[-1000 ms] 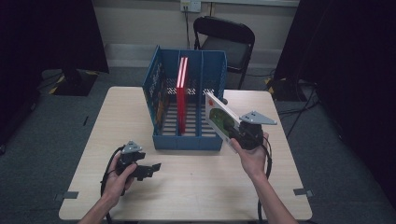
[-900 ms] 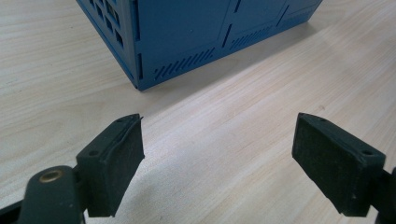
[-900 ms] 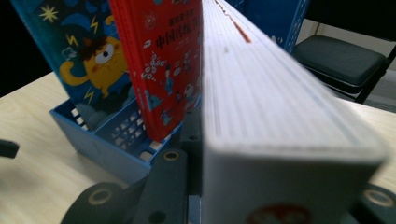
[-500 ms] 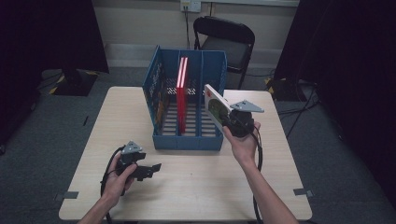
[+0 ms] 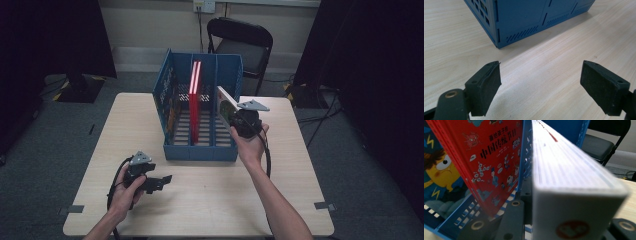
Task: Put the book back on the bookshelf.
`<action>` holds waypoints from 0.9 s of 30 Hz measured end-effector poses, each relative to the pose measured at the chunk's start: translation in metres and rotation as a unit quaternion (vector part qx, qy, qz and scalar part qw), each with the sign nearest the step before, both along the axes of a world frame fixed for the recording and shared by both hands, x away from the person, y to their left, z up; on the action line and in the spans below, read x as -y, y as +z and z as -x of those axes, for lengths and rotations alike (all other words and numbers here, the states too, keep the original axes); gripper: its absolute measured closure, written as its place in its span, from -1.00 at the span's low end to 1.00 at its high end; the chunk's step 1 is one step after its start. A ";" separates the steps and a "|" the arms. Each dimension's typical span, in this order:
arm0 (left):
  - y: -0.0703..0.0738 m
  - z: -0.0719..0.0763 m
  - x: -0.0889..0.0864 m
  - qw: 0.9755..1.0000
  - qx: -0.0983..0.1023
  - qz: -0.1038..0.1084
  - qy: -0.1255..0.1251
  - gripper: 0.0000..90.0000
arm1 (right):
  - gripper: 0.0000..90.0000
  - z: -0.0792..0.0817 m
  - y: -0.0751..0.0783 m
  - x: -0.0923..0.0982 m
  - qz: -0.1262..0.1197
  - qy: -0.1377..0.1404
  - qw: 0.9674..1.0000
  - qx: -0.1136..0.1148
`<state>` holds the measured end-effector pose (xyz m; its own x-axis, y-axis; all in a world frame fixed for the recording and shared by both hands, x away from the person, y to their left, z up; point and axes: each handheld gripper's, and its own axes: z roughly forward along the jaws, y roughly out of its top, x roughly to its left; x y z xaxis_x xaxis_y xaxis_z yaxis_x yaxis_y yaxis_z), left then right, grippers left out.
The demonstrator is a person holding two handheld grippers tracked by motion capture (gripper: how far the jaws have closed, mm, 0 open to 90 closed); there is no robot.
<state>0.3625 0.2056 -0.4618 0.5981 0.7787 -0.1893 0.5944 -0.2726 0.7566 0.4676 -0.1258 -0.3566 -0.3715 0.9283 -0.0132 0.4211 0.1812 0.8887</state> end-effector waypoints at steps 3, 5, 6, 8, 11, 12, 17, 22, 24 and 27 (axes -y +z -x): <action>0.000 0.000 0.001 1.000 0.000 0.001 0.000 -0.63 | 0.69 -0.004 -0.003 -0.003 0.001 -0.001 1.000 -0.002; 0.000 0.000 0.001 1.000 -0.001 -0.002 -0.003 -0.63 | 0.69 -0.006 -0.006 -0.002 -0.006 -0.005 1.000 -0.002; 0.000 0.000 0.001 1.000 -0.001 0.000 -0.003 -0.63 | 0.69 -0.006 -0.006 -0.002 -0.006 -0.007 1.000 -0.002; 0.000 0.001 0.001 1.000 0.000 -0.002 -0.002 -0.63 | 0.69 -0.005 -0.008 -0.003 -0.005 -0.020 1.000 0.005; 0.000 0.001 0.000 1.000 0.002 0.000 -0.002 -0.63 | 0.69 -0.006 -0.008 0.000 -0.008 -0.017 1.000 -0.001; 0.000 0.000 0.000 1.000 0.000 -0.001 -0.002 -0.63 | 0.69 -0.006 -0.008 0.000 -0.005 -0.018 1.000 0.001; 0.000 0.000 0.002 1.000 0.001 -0.001 -0.005 -0.63 | 0.69 -0.013 -0.008 -0.003 -0.008 -0.024 1.000 0.002; 0.000 0.000 0.002 1.000 0.001 -0.002 -0.006 -0.63 | 0.69 -0.019 -0.009 -0.015 0.000 -0.026 1.000 0.002; 0.000 0.001 0.001 1.000 0.001 -0.002 -0.004 -0.63 | 0.69 -0.023 -0.012 -0.016 -0.008 -0.030 1.000 -0.002; 0.000 0.000 0.001 1.000 0.003 -0.001 -0.004 -0.63 | 0.69 -0.028 -0.020 -0.018 -0.006 -0.036 0.999 -0.011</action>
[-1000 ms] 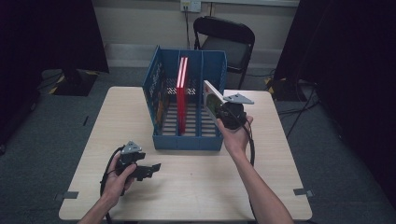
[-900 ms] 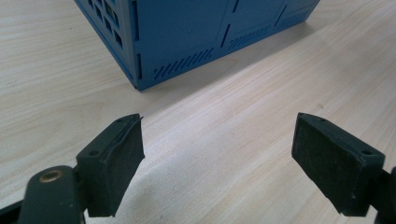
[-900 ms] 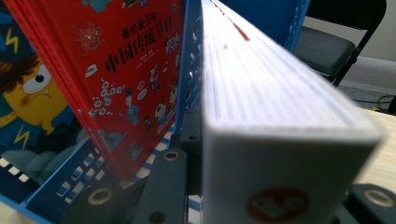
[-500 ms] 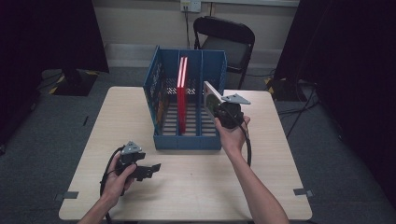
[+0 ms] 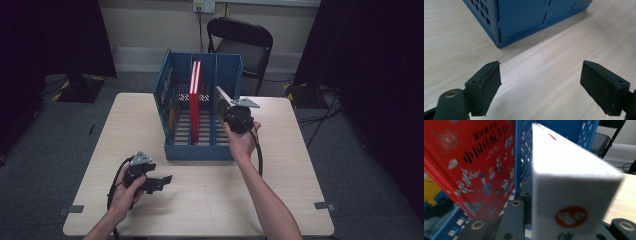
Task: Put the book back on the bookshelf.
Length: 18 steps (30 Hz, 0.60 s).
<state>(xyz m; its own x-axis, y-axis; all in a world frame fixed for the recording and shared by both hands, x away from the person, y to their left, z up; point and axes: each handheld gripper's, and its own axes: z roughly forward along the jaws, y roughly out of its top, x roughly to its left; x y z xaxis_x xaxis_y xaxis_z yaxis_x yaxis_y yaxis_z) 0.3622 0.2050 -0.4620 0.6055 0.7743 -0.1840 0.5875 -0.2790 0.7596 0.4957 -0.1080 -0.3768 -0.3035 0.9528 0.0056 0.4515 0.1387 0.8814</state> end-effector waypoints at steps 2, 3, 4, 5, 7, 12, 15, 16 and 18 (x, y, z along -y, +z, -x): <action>0.000 0.000 0.000 1.000 0.000 0.000 -0.001 -0.63 | 0.69 -0.001 -0.002 -0.001 0.003 -0.001 1.000 -0.001; 0.000 0.000 0.000 1.000 0.000 -0.001 -0.001 -0.63 | 0.69 -0.003 -0.006 -0.003 0.000 -0.002 1.000 -0.007; 0.000 0.000 0.000 1.000 0.000 -0.002 -0.002 -0.63 | 0.69 -0.004 -0.008 -0.003 0.000 -0.003 1.000 -0.010; 0.000 0.000 0.000 1.000 0.001 -0.001 -0.002 -0.63 | 0.69 -0.005 -0.010 -0.004 -0.001 -0.005 1.000 -0.012; 0.000 0.000 0.000 1.000 0.000 -0.002 -0.002 -0.63 | 0.69 -0.006 -0.015 -0.004 0.000 -0.005 1.000 -0.019; 0.000 0.000 0.000 1.000 0.000 0.000 0.000 -0.63 | 0.69 -0.006 -0.029 -0.005 0.003 -0.005 0.999 -0.038; 0.000 0.000 0.001 1.000 -0.001 -0.001 -0.001 -0.63 | 0.69 -0.004 -0.033 -0.004 0.001 -0.004 0.999 -0.042; 0.000 0.000 0.001 1.000 -0.001 -0.001 -0.001 -0.63 | 0.69 -0.003 -0.034 -0.004 0.003 -0.003 0.999 -0.043; 0.000 0.000 0.001 1.000 -0.002 -0.001 -0.001 -0.63 | 0.68 -0.002 -0.034 -0.005 0.011 0.000 0.999 -0.043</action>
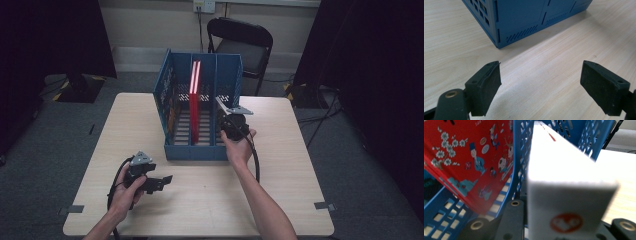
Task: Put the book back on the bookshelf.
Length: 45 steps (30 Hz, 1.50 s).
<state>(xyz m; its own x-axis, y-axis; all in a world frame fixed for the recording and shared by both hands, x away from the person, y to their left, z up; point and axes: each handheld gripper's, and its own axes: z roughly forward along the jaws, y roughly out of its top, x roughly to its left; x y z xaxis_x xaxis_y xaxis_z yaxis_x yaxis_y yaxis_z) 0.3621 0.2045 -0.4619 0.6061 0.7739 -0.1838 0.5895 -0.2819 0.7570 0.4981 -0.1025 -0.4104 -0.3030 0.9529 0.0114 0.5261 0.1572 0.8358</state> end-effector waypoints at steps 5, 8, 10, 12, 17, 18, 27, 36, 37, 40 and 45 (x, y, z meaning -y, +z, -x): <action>0.000 0.000 0.000 1.000 0.002 -0.001 -0.001 -0.63 | 0.65 0.003 -0.005 0.002 0.009 0.012 1.000 -0.014; 0.000 0.000 0.000 1.000 0.000 0.000 0.000 -0.63 | 0.63 0.006 -0.009 0.004 0.010 0.019 1.000 -0.020; 0.000 0.000 0.001 1.000 0.000 0.000 -0.001 -0.63 | 0.63 0.007 -0.010 0.005 0.012 0.022 0.999 -0.026; 0.000 0.000 0.001 1.000 -0.001 -0.001 -0.001 -0.63 | 0.62 0.009 -0.011 0.007 0.012 0.025 0.999 -0.027; 0.000 0.000 0.001 1.000 -0.001 -0.002 -0.001 -0.63 | 0.61 0.013 -0.013 0.013 0.004 0.030 0.999 -0.028; 0.000 0.000 0.001 1.000 -0.001 -0.002 -0.002 -0.63 | 0.61 0.015 -0.013 0.013 0.005 0.034 0.999 -0.025; -0.001 0.000 0.001 1.000 -0.001 -0.002 0.001 -0.63 | 0.54 0.029 -0.010 0.019 0.001 0.041 0.999 -0.013; -0.001 0.000 0.004 1.000 -0.005 -0.006 -0.005 -0.63 | 0.58 0.044 -0.013 0.025 -0.005 0.035 0.999 -0.012; -0.001 0.000 0.004 1.000 -0.005 -0.006 -0.005 -0.63 | 0.58 0.044 -0.013 0.025 -0.005 0.035 0.999 -0.012; -0.002 -0.001 0.004 1.000 -0.004 -0.007 -0.002 -0.63 | 0.64 0.043 -0.013 0.018 0.017 0.027 0.999 0.000; -0.002 -0.001 0.004 1.000 -0.004 -0.009 -0.005 -0.63 | 0.65 0.035 -0.013 0.012 0.016 0.018 1.000 -0.003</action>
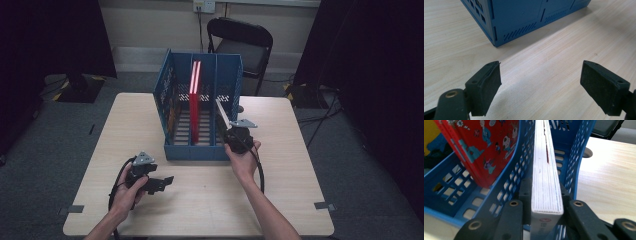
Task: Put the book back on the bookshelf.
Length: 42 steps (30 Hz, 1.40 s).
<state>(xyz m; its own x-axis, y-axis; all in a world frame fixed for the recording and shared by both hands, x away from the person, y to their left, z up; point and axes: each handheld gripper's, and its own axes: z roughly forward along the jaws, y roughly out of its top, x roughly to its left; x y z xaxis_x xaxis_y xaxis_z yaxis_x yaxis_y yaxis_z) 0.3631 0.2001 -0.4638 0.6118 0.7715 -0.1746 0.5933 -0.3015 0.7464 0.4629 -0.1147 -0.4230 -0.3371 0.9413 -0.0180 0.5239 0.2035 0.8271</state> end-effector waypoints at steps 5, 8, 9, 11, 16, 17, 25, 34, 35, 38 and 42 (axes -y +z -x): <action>-0.001 0.000 0.001 1.000 0.000 -0.001 0.000 -0.63 | 0.63 -0.009 0.000 -0.003 -0.002 -0.004 1.000 -0.003; 0.000 0.000 0.001 1.000 -0.001 -0.004 -0.003 -0.63 | 0.63 -0.012 0.000 -0.005 -0.004 -0.006 1.000 -0.003; 0.000 0.000 0.001 1.000 -0.002 -0.003 -0.002 -0.63 | 0.62 -0.013 0.000 -0.006 -0.003 -0.006 1.000 -0.003; 0.000 0.000 0.001 1.000 -0.001 -0.003 -0.003 -0.63 | 0.62 -0.016 0.001 -0.008 -0.001 -0.008 1.000 -0.004; 0.000 0.000 0.001 1.000 -0.001 -0.002 -0.001 -0.63 | 0.59 -0.021 0.001 -0.013 -0.002 -0.007 1.000 -0.006; 0.000 0.000 0.001 1.000 -0.002 0.000 0.000 -0.62 | 0.57 -0.021 0.001 -0.014 -0.002 -0.006 1.000 -0.006; 0.000 0.000 -0.001 1.000 0.000 0.001 -0.001 -0.62 | 0.50 -0.016 -0.002 -0.011 -0.008 0.016 1.000 0.004; 0.001 0.001 0.000 1.000 0.000 0.000 0.000 -0.62 | 0.55 0.003 -0.005 -0.001 -0.025 0.031 0.999 0.010; 0.001 0.001 0.000 1.000 0.000 0.000 0.000 -0.62 | 0.55 0.003 -0.005 -0.001 -0.025 0.031 0.999 0.010; 0.000 0.000 0.000 1.000 0.001 0.001 0.004 -0.62 | 0.57 0.007 -0.005 0.002 -0.029 0.033 0.999 0.009; 0.000 -0.001 -0.001 1.000 -0.001 0.002 0.005 -0.62 | 0.57 0.009 -0.006 0.002 -0.036 0.031 0.999 0.009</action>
<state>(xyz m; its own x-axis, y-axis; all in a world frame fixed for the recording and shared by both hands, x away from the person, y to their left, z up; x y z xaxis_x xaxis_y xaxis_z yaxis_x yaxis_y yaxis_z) 0.3641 0.2014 -0.4642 0.6040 0.7766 -0.1792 0.5975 -0.2925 0.7466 0.4538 -0.1171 -0.4293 -0.3952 0.9176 0.0424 0.4967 0.1746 0.8502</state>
